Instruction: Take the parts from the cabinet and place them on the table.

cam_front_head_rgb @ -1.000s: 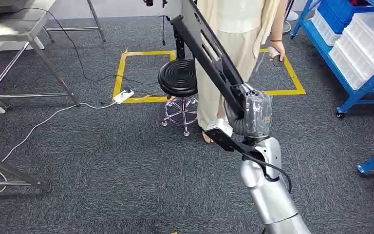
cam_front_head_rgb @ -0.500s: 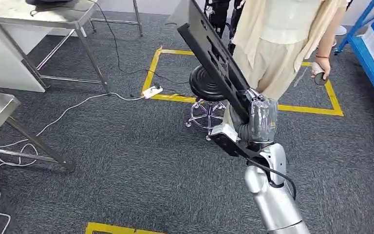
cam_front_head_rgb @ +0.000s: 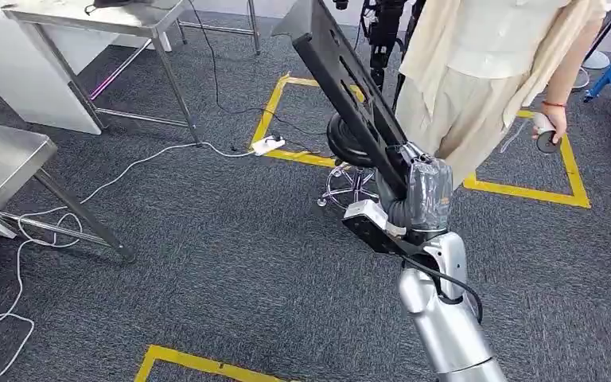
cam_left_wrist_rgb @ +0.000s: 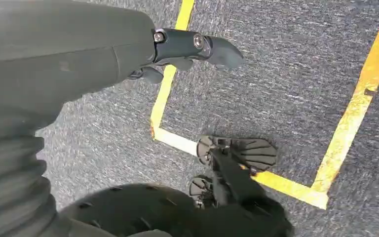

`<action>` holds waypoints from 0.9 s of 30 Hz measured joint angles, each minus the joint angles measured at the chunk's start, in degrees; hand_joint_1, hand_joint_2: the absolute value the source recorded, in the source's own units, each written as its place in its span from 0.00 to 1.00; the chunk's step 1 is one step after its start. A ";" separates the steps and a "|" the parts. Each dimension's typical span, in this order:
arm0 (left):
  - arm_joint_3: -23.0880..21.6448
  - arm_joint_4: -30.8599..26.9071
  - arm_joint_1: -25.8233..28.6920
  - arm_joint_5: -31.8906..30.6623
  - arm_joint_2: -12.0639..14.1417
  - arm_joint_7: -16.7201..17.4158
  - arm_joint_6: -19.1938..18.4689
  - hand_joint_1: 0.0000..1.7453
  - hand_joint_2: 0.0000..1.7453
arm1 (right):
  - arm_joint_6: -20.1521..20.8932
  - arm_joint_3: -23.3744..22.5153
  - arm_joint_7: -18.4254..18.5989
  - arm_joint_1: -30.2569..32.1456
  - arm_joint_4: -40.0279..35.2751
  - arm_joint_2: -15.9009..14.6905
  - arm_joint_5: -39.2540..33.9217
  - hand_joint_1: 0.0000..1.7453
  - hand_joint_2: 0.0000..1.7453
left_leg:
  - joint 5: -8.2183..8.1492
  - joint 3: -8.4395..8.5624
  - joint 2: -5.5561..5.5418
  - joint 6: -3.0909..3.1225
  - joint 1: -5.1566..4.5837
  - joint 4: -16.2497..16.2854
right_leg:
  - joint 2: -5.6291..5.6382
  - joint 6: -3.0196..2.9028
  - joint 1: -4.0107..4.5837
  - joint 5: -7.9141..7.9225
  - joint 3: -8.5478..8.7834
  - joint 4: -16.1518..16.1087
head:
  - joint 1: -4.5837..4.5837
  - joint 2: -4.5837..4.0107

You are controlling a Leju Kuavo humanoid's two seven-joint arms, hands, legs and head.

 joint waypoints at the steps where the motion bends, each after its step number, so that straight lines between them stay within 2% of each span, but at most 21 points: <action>1: 0.02 0.00 -0.08 0.18 0.00 -0.02 0.02 0.00 1.00 | 0.02 -0.02 -0.02 -0.23 0.09 -0.02 0.00 1.00 1.00 | 0.38 -0.08 -0.52 0.16 -0.27 -0.39 | -0.43 0.17 0.07 -0.09 -0.07 -0.02 | 0.02 0.00; 4: 0.09 0.00 -0.06 0.44 0.00 -0.02 0.02 0.00 1.00 | 0.07 0.04 -0.09 -0.59 0.42 0.37 -0.02 1.00 1.00 | 0.72 -0.04 -2.24 0.83 -0.52 -1.11 | -2.05 0.71 0.08 -0.20 0.43 -0.39 | -0.09 0.00; 5: 0.09 0.00 -0.04 0.48 -0.13 -0.04 0.02 0.00 1.00 | 0.07 0.00 -0.09 -0.87 0.50 0.44 -0.04 1.00 1.00 | 1.50 0.89 -2.73 1.00 0.43 -2.16 | -0.61 1.02 0.09 -0.80 -0.26 0.49 | 0.02 0.00; 6: 0.11 0.00 -0.10 0.50 -0.18 -0.07 0.02 0.00 1.00 | 0.07 0.02 -0.15 -1.13 0.59 0.42 -0.02 1.00 1.00 | 1.71 0.94 -3.21 1.33 0.45 -2.46 | 2.01 0.89 -0.15 -1.79 -0.93 2.47 | -0.02 0.00; 7: 0.11 0.00 -0.21 0.50 -0.18 -0.07 0.04 0.00 1.00 | 0.07 0.02 -0.22 -1.29 0.68 0.39 -0.02 1.00 1.00 | 1.79 0.88 -3.68 1.42 0.51 -2.45 | 3.50 0.58 -0.29 -3.60 -2.86 6.47 | 0.04 0.00; 9: 0.11 0.00 -0.34 0.50 -0.22 -0.07 0.02 0.00 1.00 | 0.07 0.02 -0.22 -1.16 1.03 0.31 -0.04 1.00 1.00 | 1.80 0.79 -5.09 1.44 0.59 -2.42 | 4.18 0.57 -0.73 -6.91 -7.24 15.32 | 0.20 0.00; 10: 0.11 0.00 -0.30 0.50 -0.22 -0.07 0.02 0.00 1.00 | 0.07 0.02 -0.22 -1.12 1.25 0.31 -0.04 1.00 1.00 | 1.84 0.78 -5.83 1.38 0.62 -2.41 | 4.23 1.01 -0.93 -7.33 -8.62 17.84 | 0.26 0.00; 11: 0.11 0.00 -0.26 0.50 -0.26 -0.07 0.02 0.00 1.00 | 0.09 0.02 -0.22 -1.12 1.42 0.24 -0.04 1.00 1.00 | 1.87 0.78 -6.57 1.31 0.72 -2.38 | 4.24 1.61 -1.16 -6.66 -8.48 17.17 | 0.20 0.00; 13: 0.11 0.00 -0.20 0.50 -0.33 -0.07 0.02 0.00 1.00 | 0.07 0.02 -0.22 -1.15 1.51 0.20 -0.04 1.00 1.00 | 1.86 0.93 -8.03 0.91 1.08 -2.23 | 4.52 3.33 -1.83 -2.55 -4.53 8.68 | 0.31 0.00; 14: 0.11 0.00 -0.21 0.50 -0.39 -0.07 0.02 0.00 1.00 | 0.07 0.02 -0.22 -1.24 1.53 0.17 -0.07 1.00 1.00 | 1.73 0.94 -8.68 0.45 1.21 -2.02 | 5.71 4.18 -2.46 -0.24 -1.95 3.09 | 0.33 0.00; 15: 0.13 0.00 -0.22 0.50 -0.39 -0.07 0.02 0.00 1.00 | 0.09 0.02 -0.22 -1.32 1.60 0.13 -0.07 1.00 1.00 | 1.64 0.63 -9.14 -0.04 1.13 -1.77 | 7.59 4.29 -2.93 0.03 -0.82 0.14 | 0.53 0.00; 16: 0.13 0.00 -0.29 0.50 -0.39 -0.09 0.02 0.00 1.00 | 0.09 0.04 -0.22 -1.31 1.64 0.15 -0.07 1.00 1.00 | 1.40 0.27 -9.73 -0.51 0.92 -1.33 | 7.30 3.52 -2.56 0.31 -0.40 -0.15 | 0.39 0.00; 18: 0.20 0.00 -0.07 0.50 -0.39 -0.09 0.04 0.00 1.00 | 0.09 0.09 -0.26 -1.34 1.77 0.17 -0.07 1.00 1.00 | 1.89 -0.20 -10.45 -1.28 1.27 -1.60 | 6.55 2.66 -1.97 0.42 -0.63 0.14 | 0.28 0.00; 19: 0.33 0.00 0.14 0.50 -0.39 -0.07 0.11 0.00 1.00 | 0.11 0.07 -0.26 -1.46 1.86 0.28 -0.11 1.00 1.00 | 2.00 -0.37 -10.81 -1.53 1.44 -1.63 | 6.10 2.24 -2.07 0.59 -0.60 0.06 | 0.26 0.00; 20: 0.46 0.00 0.22 0.50 -0.35 -0.07 0.18 0.00 1.00 | 0.13 0.07 -0.28 -1.71 1.90 0.44 -0.13 1.00 1.00 | 1.62 -0.58 -10.02 -1.67 1.75 -1.22 | 5.60 1.76 -2.60 0.84 -0.58 -0.15 | 0.26 0.00; 21: 0.50 0.00 0.23 0.50 -0.37 -0.07 0.20 0.00 1.00 | 0.15 0.07 -0.33 -1.90 1.90 0.59 -0.11 1.00 1.00 | 0.47 -1.20 -7.14 -1.92 1.41 0.40 | 5.29 1.40 -2.45 0.83 -0.55 -0.15 | -0.10 0.00; 22: 0.52 0.00 0.11 0.52 -0.39 -0.07 0.20 0.00 1.00 | 0.15 0.07 -0.35 -2.04 1.92 0.66 -0.11 1.00 1.00 | -1.73 -3.07 -5.52 -2.18 1.48 4.15 | 4.74 0.82 -2.17 0.73 -0.55 -0.15 | -0.53 0.00; 24: 0.55 0.00 0.02 0.50 -0.39 -0.09 0.20 0.00 1.00 | 0.15 0.04 -0.35 -2.03 2.05 0.68 -0.11 1.00 1.00 | -5.73 -7.68 -4.83 -2.41 1.67 13.32 | 3.51 0.52 -1.70 0.58 -0.58 -0.14 | -0.48 0.00; 25: 0.55 0.00 0.04 0.52 -0.42 -0.09 0.20 0.00 1.00 | 0.15 0.06 -0.37 -2.00 2.18 0.70 -0.11 1.00 1.00 | -6.38 -9.37 -4.81 -2.46 1.71 16.43 | 2.85 0.41 -1.50 0.50 -0.58 -0.14 | -0.50 0.00; 26: 0.57 0.00 0.10 0.57 -0.44 -0.07 0.20 0.00 1.00 | 0.15 0.07 -0.37 -1.99 2.32 0.72 -0.11 1.00 1.00 | -5.75 -9.58 -4.77 -2.40 1.71 16.59 | 2.27 0.35 -1.35 0.45 -0.54 -0.14 | -0.48 0.00; 27: 0.57 0.00 0.12 0.57 -0.44 -0.07 0.20 0.00 1.00 | 0.15 0.07 -0.37 -2.00 2.34 0.77 -0.11 1.00 1.00 | -3.95 -8.48 -4.62 -2.23 1.70 14.06 | 1.74 0.32 -1.25 0.34 -0.49 -0.14 | -0.50 0.00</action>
